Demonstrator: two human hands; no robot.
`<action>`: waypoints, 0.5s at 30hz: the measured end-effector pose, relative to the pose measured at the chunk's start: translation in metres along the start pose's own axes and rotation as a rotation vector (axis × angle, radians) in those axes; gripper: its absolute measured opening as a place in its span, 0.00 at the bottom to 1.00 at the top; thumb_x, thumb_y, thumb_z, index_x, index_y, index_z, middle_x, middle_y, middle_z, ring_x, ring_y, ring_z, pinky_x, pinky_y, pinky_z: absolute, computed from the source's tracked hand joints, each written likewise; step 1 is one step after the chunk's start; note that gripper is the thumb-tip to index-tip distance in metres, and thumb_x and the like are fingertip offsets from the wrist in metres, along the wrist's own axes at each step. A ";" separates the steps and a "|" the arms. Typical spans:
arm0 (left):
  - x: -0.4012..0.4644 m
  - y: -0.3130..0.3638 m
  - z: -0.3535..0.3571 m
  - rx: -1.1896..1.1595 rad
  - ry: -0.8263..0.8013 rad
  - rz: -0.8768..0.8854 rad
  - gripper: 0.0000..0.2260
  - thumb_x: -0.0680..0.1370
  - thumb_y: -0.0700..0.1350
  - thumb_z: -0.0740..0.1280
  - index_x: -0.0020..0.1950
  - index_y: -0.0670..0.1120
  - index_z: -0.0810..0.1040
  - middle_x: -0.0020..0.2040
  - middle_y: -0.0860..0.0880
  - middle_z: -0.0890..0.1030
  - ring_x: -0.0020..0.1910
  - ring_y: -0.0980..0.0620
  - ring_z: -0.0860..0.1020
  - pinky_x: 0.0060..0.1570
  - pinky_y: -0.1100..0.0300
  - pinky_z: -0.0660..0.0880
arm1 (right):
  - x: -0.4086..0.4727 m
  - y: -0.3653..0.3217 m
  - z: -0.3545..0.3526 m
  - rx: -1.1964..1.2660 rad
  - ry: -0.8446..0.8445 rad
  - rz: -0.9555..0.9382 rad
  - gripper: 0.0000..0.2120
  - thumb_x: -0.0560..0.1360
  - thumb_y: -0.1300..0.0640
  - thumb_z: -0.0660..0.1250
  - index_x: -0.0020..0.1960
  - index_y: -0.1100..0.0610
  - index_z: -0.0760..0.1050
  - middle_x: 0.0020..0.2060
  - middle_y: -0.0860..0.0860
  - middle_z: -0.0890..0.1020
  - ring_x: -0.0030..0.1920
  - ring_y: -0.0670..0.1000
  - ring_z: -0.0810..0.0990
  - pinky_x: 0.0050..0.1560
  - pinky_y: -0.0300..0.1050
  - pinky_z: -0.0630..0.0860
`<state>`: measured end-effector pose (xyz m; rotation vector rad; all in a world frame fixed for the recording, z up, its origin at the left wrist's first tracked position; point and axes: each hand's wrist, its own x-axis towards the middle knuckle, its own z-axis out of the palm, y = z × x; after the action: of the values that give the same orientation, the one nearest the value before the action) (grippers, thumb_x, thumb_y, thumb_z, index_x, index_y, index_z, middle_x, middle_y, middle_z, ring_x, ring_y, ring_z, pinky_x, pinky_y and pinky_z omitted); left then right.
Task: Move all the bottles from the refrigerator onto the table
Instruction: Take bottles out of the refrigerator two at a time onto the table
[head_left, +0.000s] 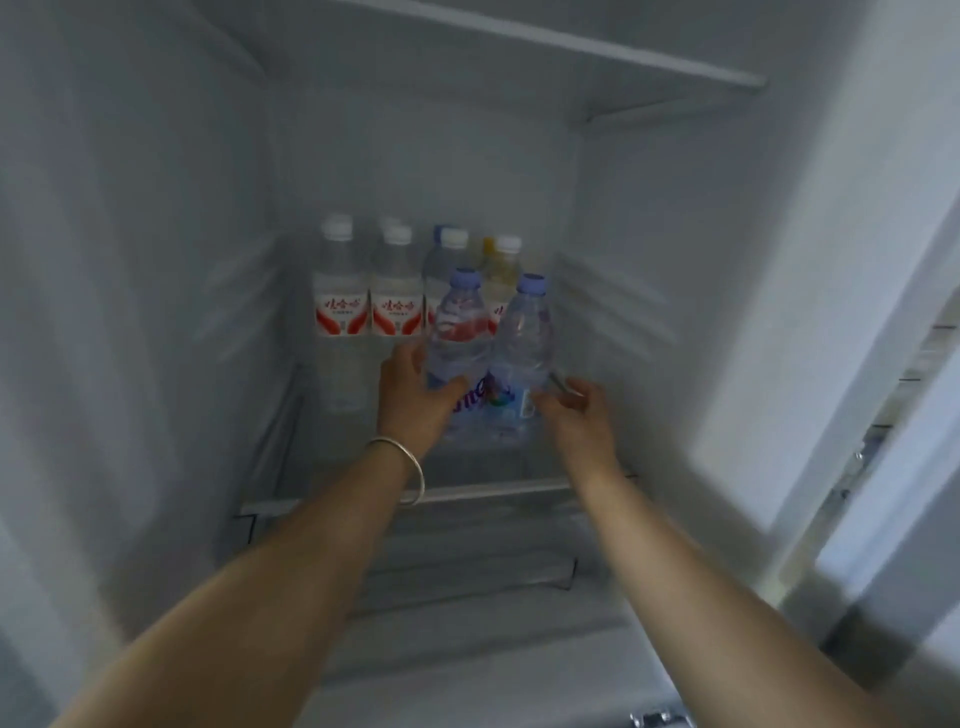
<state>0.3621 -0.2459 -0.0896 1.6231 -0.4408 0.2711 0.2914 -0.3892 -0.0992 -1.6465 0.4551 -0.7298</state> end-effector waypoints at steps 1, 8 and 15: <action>0.006 0.002 0.004 -0.014 0.005 0.044 0.19 0.69 0.35 0.73 0.54 0.48 0.71 0.46 0.60 0.74 0.42 0.65 0.74 0.42 0.77 0.70 | 0.012 0.001 0.001 0.021 -0.005 0.002 0.23 0.73 0.58 0.70 0.63 0.64 0.69 0.55 0.66 0.76 0.51 0.54 0.77 0.51 0.45 0.72; 0.052 -0.018 0.023 -0.130 -0.066 0.073 0.18 0.67 0.39 0.77 0.53 0.52 0.78 0.48 0.56 0.83 0.48 0.63 0.81 0.51 0.62 0.79 | 0.065 0.012 0.026 -0.059 -0.260 -0.176 0.15 0.65 0.54 0.76 0.49 0.57 0.80 0.44 0.53 0.85 0.44 0.50 0.84 0.47 0.52 0.81; 0.046 -0.029 0.026 -0.067 0.009 -0.025 0.15 0.64 0.50 0.78 0.46 0.59 0.76 0.44 0.59 0.81 0.45 0.64 0.79 0.45 0.68 0.74 | 0.079 0.025 0.035 0.025 -0.338 -0.275 0.05 0.67 0.66 0.75 0.36 0.62 0.79 0.30 0.54 0.83 0.33 0.49 0.81 0.35 0.45 0.77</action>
<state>0.4138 -0.2753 -0.0982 1.5603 -0.4183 0.2426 0.3748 -0.4210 -0.1094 -1.7863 -0.0224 -0.6356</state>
